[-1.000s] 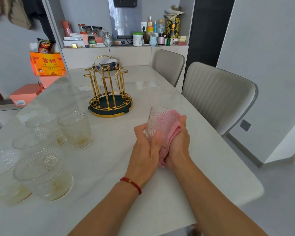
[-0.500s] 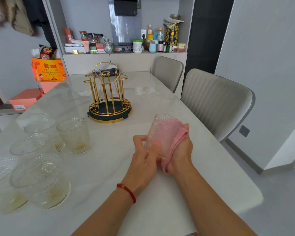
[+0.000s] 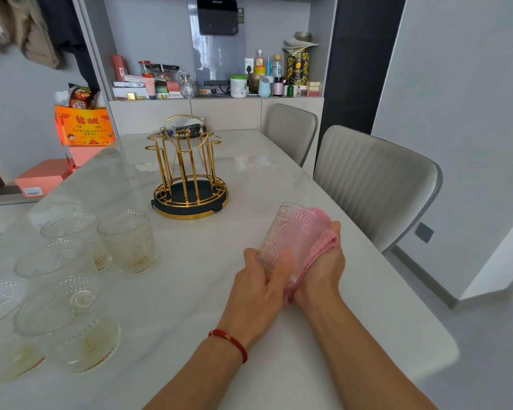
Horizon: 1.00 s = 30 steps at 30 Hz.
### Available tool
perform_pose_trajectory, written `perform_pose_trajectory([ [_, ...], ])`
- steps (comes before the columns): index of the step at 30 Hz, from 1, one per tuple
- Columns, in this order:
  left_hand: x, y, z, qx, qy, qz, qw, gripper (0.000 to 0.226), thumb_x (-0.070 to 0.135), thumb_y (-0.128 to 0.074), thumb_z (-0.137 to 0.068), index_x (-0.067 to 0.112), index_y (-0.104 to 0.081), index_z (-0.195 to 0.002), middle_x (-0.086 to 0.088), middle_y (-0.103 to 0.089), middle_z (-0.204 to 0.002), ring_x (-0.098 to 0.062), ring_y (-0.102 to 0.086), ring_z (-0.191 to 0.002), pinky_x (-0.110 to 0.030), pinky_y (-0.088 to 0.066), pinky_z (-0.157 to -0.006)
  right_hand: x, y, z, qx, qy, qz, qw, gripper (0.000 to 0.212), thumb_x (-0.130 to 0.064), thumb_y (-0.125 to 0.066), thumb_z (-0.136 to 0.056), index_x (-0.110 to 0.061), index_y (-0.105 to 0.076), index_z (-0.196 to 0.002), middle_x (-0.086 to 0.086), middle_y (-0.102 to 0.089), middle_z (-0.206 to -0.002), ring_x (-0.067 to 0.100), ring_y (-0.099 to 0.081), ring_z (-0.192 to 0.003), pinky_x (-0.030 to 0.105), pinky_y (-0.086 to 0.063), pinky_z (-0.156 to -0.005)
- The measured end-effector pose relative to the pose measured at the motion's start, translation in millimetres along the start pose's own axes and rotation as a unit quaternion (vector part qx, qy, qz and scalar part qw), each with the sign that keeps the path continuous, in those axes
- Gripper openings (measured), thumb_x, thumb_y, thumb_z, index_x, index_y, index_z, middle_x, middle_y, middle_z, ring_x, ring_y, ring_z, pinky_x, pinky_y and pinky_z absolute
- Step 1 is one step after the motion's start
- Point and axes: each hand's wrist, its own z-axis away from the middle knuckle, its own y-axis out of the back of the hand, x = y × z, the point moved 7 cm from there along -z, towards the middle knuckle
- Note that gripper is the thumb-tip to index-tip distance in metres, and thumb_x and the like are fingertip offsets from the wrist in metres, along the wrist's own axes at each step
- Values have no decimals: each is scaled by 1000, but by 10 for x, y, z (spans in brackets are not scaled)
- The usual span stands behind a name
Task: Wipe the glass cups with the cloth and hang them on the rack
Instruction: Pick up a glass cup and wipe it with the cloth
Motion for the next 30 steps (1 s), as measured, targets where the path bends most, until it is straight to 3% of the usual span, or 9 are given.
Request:
perform_pose_trajectory([
  [6,-119,-131,-34,-180,161,56,969,85,92,-6,-70,16,-43,-58,2,-35,-44,-11,-27,-37,-18,-21,-42,45,16,-31,-4,-18,10,1000,64,-69,-42,-95,-15,-73,-109,11,-74,-95,30,-68,-87,40,-57,-79],
  [8,-127,-103,-42,-147,145,62,976,90,94,-12,-68,12,-48,-82,6,-40,-43,-9,-32,-34,-17,-26,-39,60,33,-44,11,-13,7,1000,65,-69,-43,-95,-14,-73,-111,12,-73,-102,33,-67,-94,45,-54,-86],
  [12,-71,-86,-25,-94,44,9,995,78,87,-33,-74,20,-38,-113,9,-58,-69,2,-50,-46,-17,-40,-49,5,36,-6,11,11,4,1000,57,-64,-40,-98,-19,-71,-84,6,-69,-79,25,-66,-70,40,-52,-77],
  [16,-109,-89,-43,-123,110,57,985,71,88,-22,-83,20,-40,-74,5,-41,-56,-9,-35,-39,-23,-26,-42,48,23,-10,-4,-21,10,1000,61,-67,-44,-95,-15,-74,-109,12,-74,-101,32,-68,-93,48,-54,-94],
  [18,-146,-126,2,-171,201,105,959,72,87,-13,-86,22,-29,-61,3,-28,-50,-11,-23,-39,-21,-14,-43,72,10,-18,-4,-30,13,999,62,-67,-43,-95,-15,-71,-114,13,-71,-104,32,-66,-93,45,-56,-87],
  [22,-178,-127,-39,-119,151,95,977,89,98,-16,-69,13,-41,-85,2,-40,-49,-12,-35,-36,-19,-25,-40,148,13,-50,7,-29,8,1000,69,-70,-45,-92,-14,-70,-124,15,-70,-122,38,-65,-112,52,-50,-101],
  [25,-130,-107,-27,-78,87,85,990,79,86,-29,-73,16,-35,-110,3,-54,-60,-6,-43,-38,-21,-34,-38,121,17,-15,9,-17,3,1000,62,-66,-40,-97,-15,-74,-106,12,-75,-95,34,-68,-91,49,-51,-95],
  [28,-123,-84,-1,-92,114,80,986,71,83,-26,-85,14,-37,-94,8,-42,-49,-8,-37,-36,-20,-29,-37,103,8,15,5,-21,-1,1000,62,-65,-42,-96,-15,-74,-114,15,-75,-108,34,-68,-96,53,-52,-99],
  [30,-206,-92,3,-125,186,110,968,73,85,-16,-89,16,-37,-74,4,-31,-49,-12,-29,-35,-18,-20,-39,87,2,25,2,-16,-4,1000,57,-62,-43,-97,-15,-73,-107,11,-74,-98,29,-68,-86,41,-59,-83],
])
